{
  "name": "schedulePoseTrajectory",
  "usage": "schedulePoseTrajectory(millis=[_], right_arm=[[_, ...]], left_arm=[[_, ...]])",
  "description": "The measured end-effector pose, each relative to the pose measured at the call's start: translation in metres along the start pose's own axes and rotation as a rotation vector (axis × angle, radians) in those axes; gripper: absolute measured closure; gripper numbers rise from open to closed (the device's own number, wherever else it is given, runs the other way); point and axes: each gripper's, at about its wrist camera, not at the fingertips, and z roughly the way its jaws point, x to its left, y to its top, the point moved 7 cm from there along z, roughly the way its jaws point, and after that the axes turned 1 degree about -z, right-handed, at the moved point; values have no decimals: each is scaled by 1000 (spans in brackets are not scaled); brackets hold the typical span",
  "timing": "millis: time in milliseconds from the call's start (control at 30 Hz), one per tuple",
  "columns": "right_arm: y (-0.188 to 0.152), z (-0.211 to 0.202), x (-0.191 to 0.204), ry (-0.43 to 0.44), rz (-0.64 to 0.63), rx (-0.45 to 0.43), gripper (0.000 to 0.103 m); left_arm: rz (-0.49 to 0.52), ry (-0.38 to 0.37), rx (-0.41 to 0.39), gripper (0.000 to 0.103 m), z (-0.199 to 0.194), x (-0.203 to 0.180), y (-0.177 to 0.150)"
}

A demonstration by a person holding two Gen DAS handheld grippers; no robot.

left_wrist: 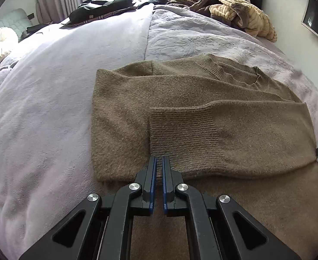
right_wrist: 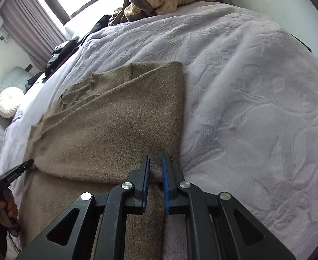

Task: Fold small clothes
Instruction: 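Lower the folded side flat with the right tool and release it, then open both tools and move them to the sweater hem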

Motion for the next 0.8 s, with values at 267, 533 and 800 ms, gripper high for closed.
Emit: schedulePoseTrajectory(millis=[267, 533, 800], right_arm=[[-14, -16, -12, -18, 42, 16, 87], [-14, -25, -3, -10, 40, 1, 87], [-15, -25, 13, 12, 21, 10, 87]], left_arm=[[-7, 5, -4, 98, -7, 1, -6], [-12, 8, -4, 98, -11, 1, -10], [-9, 4, 1, 98, -14, -1, -14]])
